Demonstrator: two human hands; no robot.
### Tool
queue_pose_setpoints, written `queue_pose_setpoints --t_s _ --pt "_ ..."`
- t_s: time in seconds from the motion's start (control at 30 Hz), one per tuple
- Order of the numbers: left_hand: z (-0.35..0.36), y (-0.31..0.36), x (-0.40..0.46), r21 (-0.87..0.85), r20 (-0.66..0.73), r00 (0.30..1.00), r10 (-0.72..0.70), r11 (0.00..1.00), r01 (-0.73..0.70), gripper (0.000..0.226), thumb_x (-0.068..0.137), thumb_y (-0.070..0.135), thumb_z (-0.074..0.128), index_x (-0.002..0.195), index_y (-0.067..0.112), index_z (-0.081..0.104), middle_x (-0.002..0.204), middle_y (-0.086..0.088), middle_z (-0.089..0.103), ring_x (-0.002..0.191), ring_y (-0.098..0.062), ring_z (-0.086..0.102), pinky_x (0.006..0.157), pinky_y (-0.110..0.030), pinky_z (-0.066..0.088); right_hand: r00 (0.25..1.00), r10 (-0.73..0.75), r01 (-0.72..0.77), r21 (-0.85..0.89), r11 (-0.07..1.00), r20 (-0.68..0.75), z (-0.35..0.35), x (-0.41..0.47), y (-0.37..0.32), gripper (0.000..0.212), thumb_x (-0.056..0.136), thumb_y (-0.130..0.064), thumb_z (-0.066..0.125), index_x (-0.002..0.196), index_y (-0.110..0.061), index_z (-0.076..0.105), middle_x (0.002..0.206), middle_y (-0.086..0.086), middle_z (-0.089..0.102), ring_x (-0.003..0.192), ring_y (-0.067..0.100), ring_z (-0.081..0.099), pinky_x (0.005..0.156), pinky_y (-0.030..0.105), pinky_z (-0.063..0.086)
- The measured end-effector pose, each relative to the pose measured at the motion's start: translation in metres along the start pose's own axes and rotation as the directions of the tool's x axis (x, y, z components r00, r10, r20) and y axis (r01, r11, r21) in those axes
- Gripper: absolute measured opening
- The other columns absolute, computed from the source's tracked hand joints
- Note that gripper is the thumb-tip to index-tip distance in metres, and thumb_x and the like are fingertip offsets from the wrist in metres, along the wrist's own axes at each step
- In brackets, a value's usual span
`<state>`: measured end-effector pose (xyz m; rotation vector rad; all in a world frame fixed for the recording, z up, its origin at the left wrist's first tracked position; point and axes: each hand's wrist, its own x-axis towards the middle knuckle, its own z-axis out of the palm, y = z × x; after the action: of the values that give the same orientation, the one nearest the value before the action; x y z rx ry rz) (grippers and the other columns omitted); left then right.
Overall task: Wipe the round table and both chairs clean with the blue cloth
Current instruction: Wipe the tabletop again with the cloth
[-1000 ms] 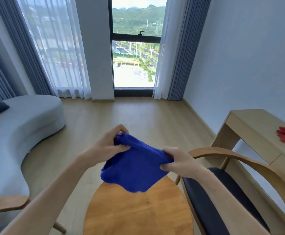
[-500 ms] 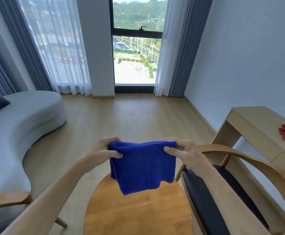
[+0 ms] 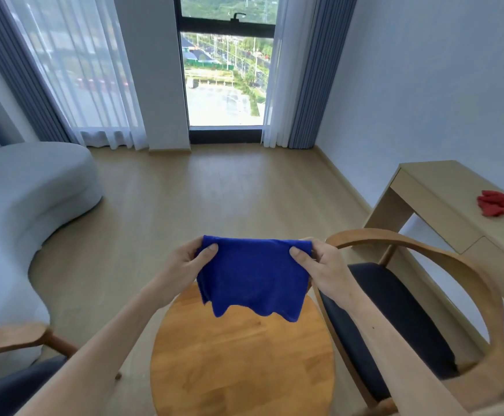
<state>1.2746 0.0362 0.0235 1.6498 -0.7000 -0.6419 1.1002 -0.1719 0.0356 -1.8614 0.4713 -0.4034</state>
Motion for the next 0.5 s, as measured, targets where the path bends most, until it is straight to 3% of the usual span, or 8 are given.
queue_pose_setpoints --t_s 0.1,0.2,0.3,0.5 --pt "0.008 -0.019 -0.006 0.004 -0.017 0.999 -0.052 0.999 0.052 0.023 0.099 0.031 0.049 0.104 0.019 0.067 0.098 -0.012 0.07 0.089 -0.027 0.065 0.076 -0.043 0.053 0.999 0.03 -0.031 -0.011 0.999 -0.019 0.008 -0.016 0.013 0.017 0.094 -0.025 0.058 0.104 -0.013 0.064 0.091 0.005 0.07 0.087 0.023 0.065 0.076 0.04 0.055" --pt "0.014 -0.033 -0.015 -0.075 0.088 0.986 -0.142 0.986 0.148 0.022 0.093 0.038 0.059 0.107 0.023 0.065 0.102 -0.004 0.072 0.093 -0.02 0.068 0.073 -0.031 0.055 0.994 0.09 -0.087 0.045 0.995 -0.055 0.011 -0.027 0.023 0.018 0.093 -0.025 0.059 0.102 -0.011 0.065 0.09 0.007 0.071 0.088 0.025 0.066 0.076 0.044 0.055" --pt "0.023 -0.045 -0.026 -0.093 0.202 0.96 -0.195 0.972 0.217 0.041 0.075 0.019 0.079 0.112 0.019 0.06 0.102 -0.002 0.071 0.094 -0.018 0.069 0.073 -0.027 0.054 0.991 0.125 -0.122 0.066 0.99 -0.048 0.007 -0.034 0.032 0.014 0.093 -0.028 0.059 0.098 -0.016 0.065 0.086 0.002 0.072 0.085 0.019 0.067 0.073 0.039 0.056" --pt "0.06 -0.061 -0.041 -0.023 0.01 0.985 -0.173 0.985 0.174 0.033 0.071 0.023 0.075 0.102 0.03 0.064 0.096 0.0 0.072 0.092 -0.018 0.068 0.075 -0.03 0.057 0.984 0.141 -0.148 0.065 0.987 0.107 -0.023 -0.042 0.063 0.017 0.088 -0.03 0.064 0.101 -0.018 0.065 0.089 -0.001 0.073 0.087 0.016 0.068 0.072 0.036 0.059"
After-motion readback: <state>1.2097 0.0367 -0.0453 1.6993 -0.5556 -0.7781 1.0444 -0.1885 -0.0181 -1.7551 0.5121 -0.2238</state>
